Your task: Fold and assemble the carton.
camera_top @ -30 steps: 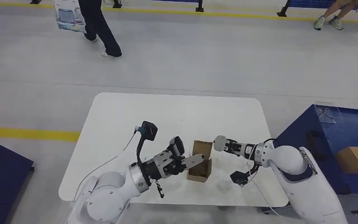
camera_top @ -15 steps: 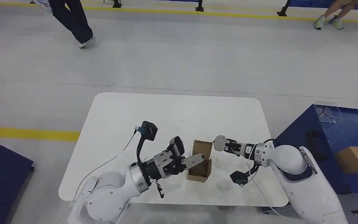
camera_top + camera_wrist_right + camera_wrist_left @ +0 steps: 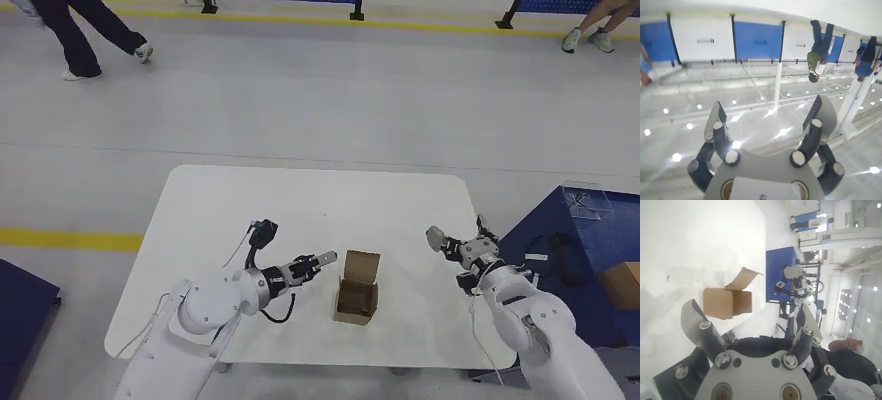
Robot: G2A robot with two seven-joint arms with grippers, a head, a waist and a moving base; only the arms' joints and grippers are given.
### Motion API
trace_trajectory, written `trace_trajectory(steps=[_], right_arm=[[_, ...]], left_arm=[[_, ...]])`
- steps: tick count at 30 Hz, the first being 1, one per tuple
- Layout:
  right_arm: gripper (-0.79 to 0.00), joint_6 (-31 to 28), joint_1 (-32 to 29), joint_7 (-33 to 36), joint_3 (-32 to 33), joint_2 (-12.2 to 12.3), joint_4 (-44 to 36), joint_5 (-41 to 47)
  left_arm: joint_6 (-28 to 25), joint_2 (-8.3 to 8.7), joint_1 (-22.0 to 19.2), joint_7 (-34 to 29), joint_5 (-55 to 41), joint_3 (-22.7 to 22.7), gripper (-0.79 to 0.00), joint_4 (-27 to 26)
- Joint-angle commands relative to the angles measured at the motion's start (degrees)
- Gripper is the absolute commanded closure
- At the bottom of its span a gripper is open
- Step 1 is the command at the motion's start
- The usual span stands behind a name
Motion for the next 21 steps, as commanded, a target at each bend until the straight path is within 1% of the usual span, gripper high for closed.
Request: trace_trajectory(steps=[1, 4, 6, 7, 8, 16, 17, 18, 20, 21], right_arm=[[-0.785, -1.39, -1.22, 6.22, -0.89, -0.11, 0.34, -9.02], [-0.785, -5.34, -2.58, 13.96, -2.43, -0.42, 1.31, -18.77], [-0.785, -9.0, -2.9, 18.93, -3.32, -0.69, 2.65, -24.7], [-0.785, -10.62, -2.91, 20.94, -3.87, -0.89, 3.23, -26.48], [-0.785, -11.95, -2.76, 22.13, -4.26, -1.16, 3.66, -26.48], [-0.785, -11.95, -2.76, 22.13, -4.26, -1.16, 3.66, -26.48], [-0.785, -10.82, -2.76, 22.5, -4.18, -1.17, 3.58, -26.98], [-0.785, -12.42, -2.55, 23.36, -3.21, -1.01, 4.1, -31.67], [-0.785, -17.99, -3.16, 25.21, -2.34, -0.76, 4.84, -44.44], [-0.785, -19.16, -3.58, 26.35, -2.37, -0.6, 4.96, -50.82]], left_arm=[[0.9, 0.07, -0.93, -1.59, 3.57, 1.98, -0.785, 1.92], [1.85, 0.06, -2.21, -3.57, 6.48, 4.17, -0.785, 4.58], [2.48, 0.01, -3.15, -3.79, 8.62, 5.36, -0.785, 6.33], [2.52, -0.03, -3.49, -4.16, 9.41, 6.08, -0.785, 7.06], [2.55, -0.1, -3.88, -4.61, 9.57, 6.54, -0.785, 7.81], [2.77, -1.12, -6.57, -3.41, 10.41, 10.17, -0.785, 12.45], [2.65, -1.29, -6.95, -3.33, 10.36, 10.67, -0.785, 12.94], [2.58, -1.45, -7.3, -3.11, 10.27, 11.08, -0.785, 13.4], [2.21, -1.77, -7.85, -2.88, 9.57, 11.69, -0.785, 14.07], [2.23, -1.89, -8.13, -2.69, 9.55, 11.95, -0.785, 14.49]])
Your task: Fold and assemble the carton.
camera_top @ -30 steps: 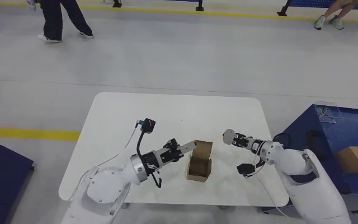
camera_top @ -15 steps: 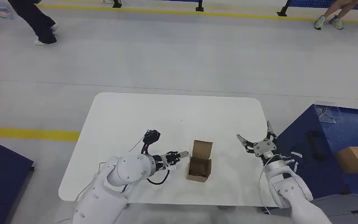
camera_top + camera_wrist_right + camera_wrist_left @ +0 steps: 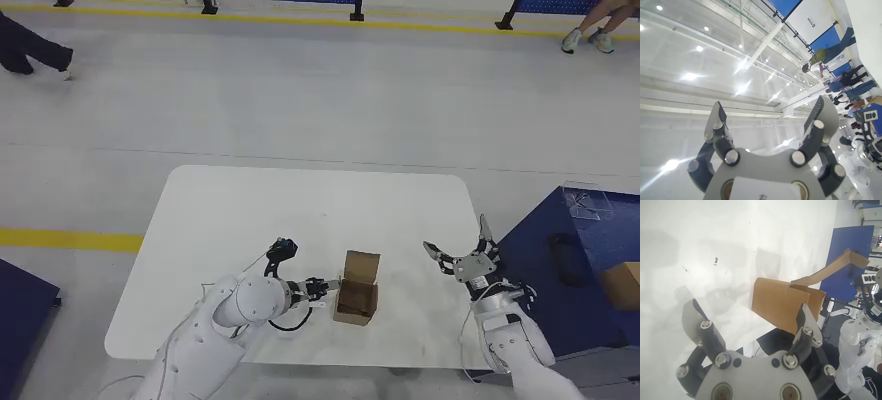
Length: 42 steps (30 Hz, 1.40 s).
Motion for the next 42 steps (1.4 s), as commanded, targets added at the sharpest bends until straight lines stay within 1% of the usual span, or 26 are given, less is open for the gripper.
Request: trace_trajectory(steps=[1, 3, 7, 9, 10, 11, 17, 18, 19, 20, 21, 22, 24, 25, 27, 31, 34, 39, 42], right_arm=[[-0.785, -5.21, -0.68, 2.52, 0.1, 0.25, 0.07, -20.04], [-0.785, -5.82, -1.22, 4.27, 1.38, 0.72, 1.01, -30.61], [-0.785, -4.98, -2.27, 3.47, 2.23, 1.27, 1.23, -50.18], [-0.785, -2.58, -2.68, 3.49, 1.59, 1.27, 0.65, -54.41], [-0.785, -2.02, -2.61, 3.75, 1.47, 1.35, 0.32, -58.04], [-0.785, -1.99, -2.58, 2.53, 1.41, 1.32, 0.04, -60.82], [-0.785, -1.99, -2.58, 2.53, 1.41, 1.32, 0.04, -60.82], [-0.785, -1.52, -2.87, 3.59, 0.87, 1.11, -0.36, -56.95], [-0.785, -0.34, -2.71, 5.12, 1.03, 0.92, -0.05, -51.06], [-0.785, 0.32, -1.99, 6.82, 1.8, 1.06, 0.46, -51.6], [-0.785, 0.44, -1.55, 7.62, 2.22, 1.29, 0.68, -56.27], [-0.785, 0.42, -1.44, 6.68, 2.43, 1.38, 0.63, -60.53], [-0.785, 1.99, -1.51, 3.02, 2.0, 1.55, 0.03, -73.09], [-0.785, 3.08, -1.58, 1.76, 1.27, 1.53, -0.65, -77.84], [-0.785, 4.35, -1.55, 0.93, 0.11, 1.55, -1.83, -85.61], [-0.785, 4.79, -1.97, -0.01, -1.74, 1.67, -3.51, -99.94], [-0.785, 5.1, -2.44, 0.0, -2.62, 1.65, -4.08, -105.72], [-0.785, 5.25, -3.05, 0.28, -2.96, 1.55, -4.45, -109.99], [-0.785, 6.01, -2.87, -0.79, -5.05, 1.14, -4.21, -112.78]], left_arm=[[0.08, -0.21, -0.43, 0.28, -0.05, 0.49, -0.785, 0.66], [-0.04, -0.44, -0.76, 0.26, -0.4, 1.02, -0.785, 1.15], [-0.32, -0.81, -1.12, 0.88, -1.18, 1.47, -0.785, 1.8], [-0.36, -0.95, -1.2, 1.33, -1.19, 1.7, -0.785, 2.2], [-0.24, -1.01, -1.27, 1.55, -1.05, 1.84, -0.785, 2.48], [-0.14, -1.08, -1.32, 1.82, -0.91, 1.98, -0.785, 2.75], [0.81, -1.61, -1.77, 3.0, -0.02, 3.25, -0.785, 4.36], [1.09, -1.72, -1.89, 3.1, 0.14, 3.51, -0.785, 4.62], [1.13, -1.85, -1.96, 2.9, -0.15, 3.78, -0.785, 4.79], [1.03, -1.99, -2.1, 2.65, -0.54, 3.99, -0.785, 4.9], [1.05, -2.1, -2.27, 2.69, -0.52, 4.22, -0.785, 5.04], [1.18, -2.19, -2.44, 2.67, -0.21, 4.53, -0.785, 5.21], [1.38, -2.38, -2.68, 2.73, -0.09, 4.86, -0.785, 5.33], [1.47, -2.46, -2.8, 2.76, -0.13, 4.93, -0.785, 5.39], [1.53, -2.59, -3.0, 2.92, -0.06, 5.04, -0.785, 5.54], [1.44, -2.83, -3.1, 3.14, -0.15, 5.19, -0.785, 5.7], [1.32, -2.97, -3.15, 3.33, -0.11, 5.23, -0.785, 5.81], [1.39, -3.15, -3.13, 3.7, 0.13, 5.17, -0.785, 5.91], [1.5, -3.25, -3.12, 3.72, 0.37, 5.25, -0.785, 6.12]])
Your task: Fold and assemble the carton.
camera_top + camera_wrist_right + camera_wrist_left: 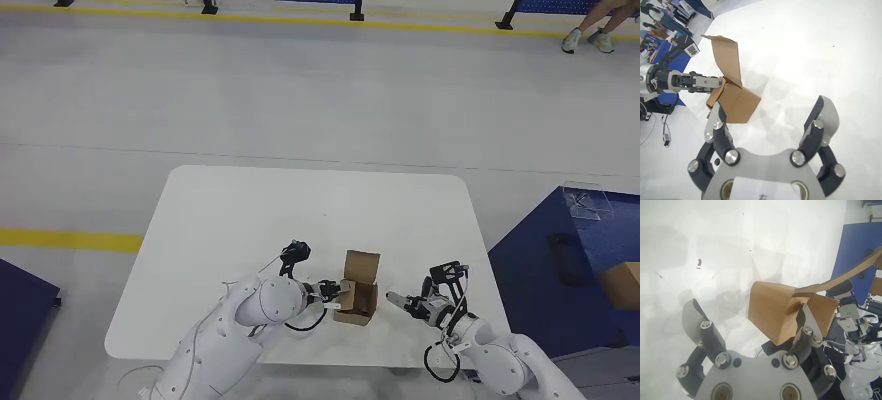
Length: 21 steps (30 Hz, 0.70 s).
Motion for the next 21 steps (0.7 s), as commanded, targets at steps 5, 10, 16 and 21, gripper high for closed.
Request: trace_trajectory(steps=[5, 10, 16, 21], right_arm=[[-0.785, 1.83, 1.79, -2.59, -4.69, -1.07, 0.86, -4.66], [-0.785, 4.29, 3.48, -5.31, -7.65, -1.96, 1.67, -9.13], [-0.785, 6.48, 4.81, -6.45, -9.76, -2.71, 2.65, -13.98], [-0.785, 6.81, 5.49, -6.53, -10.62, -3.33, 2.66, -13.83]], left_arm=[[0.4, -0.29, -0.29, 0.18, 0.5, 0.22, -0.785, 0.8], [0.84, -0.47, -0.52, -0.12, 1.03, 0.36, -0.785, 1.14], [1.55, -0.75, -1.0, -0.45, 1.85, 0.64, -0.785, 1.84], [1.51, -1.03, -1.26, -0.26, 1.89, 0.7, -0.785, 2.44]])
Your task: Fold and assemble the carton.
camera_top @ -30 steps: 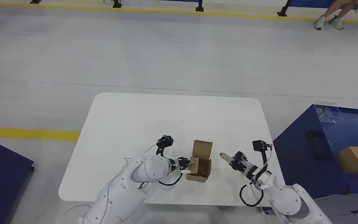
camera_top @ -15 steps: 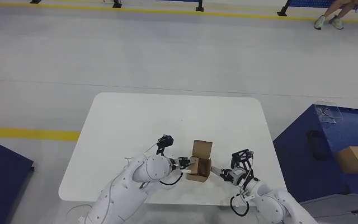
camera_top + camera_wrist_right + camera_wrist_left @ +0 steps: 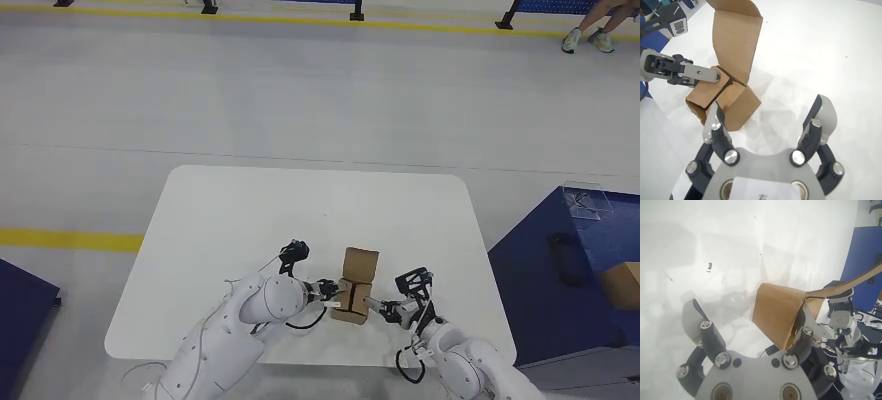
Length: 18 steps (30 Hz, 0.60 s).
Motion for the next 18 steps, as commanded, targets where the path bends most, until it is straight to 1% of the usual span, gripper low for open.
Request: trace_trajectory(steps=[1, 5, 7, 12, 15, 18], right_arm=[[-0.785, 0.03, 0.2, -0.08, 0.15, -0.15, -0.22, 0.48], [-0.785, -0.97, 0.04, -0.93, 2.0, -0.29, -1.19, 3.13], [-0.785, -3.19, -0.71, -1.54, 3.44, -0.19, -1.93, 5.03], [-0.785, -9.95, -4.23, -0.87, 7.45, 0.48, -3.04, 7.15], [-0.785, -14.21, -6.5, 1.16, 8.82, 0.92, -3.54, 6.25], [-0.785, -16.88, -8.22, 1.55, 9.25, 1.19, -3.92, 2.94]], left_arm=[[-0.13, -0.09, 0.01, 0.2, -0.08, -0.05, -0.785, -0.26], [-0.01, 0.1, 0.46, 1.23, -0.72, -1.93, -0.785, -2.25], [0.26, 0.47, 1.24, 1.49, -1.39, -3.85, -0.785, -4.11], [2.07, 1.89, 2.68, 1.43, 0.93, -9.07, -0.785, -8.29], [2.39, 2.35, 2.4, 1.4, 2.36, -10.95, -0.785, -8.6], [1.25, 2.08, 0.53, 1.75, 1.91, -10.99, -0.785, -6.53]])
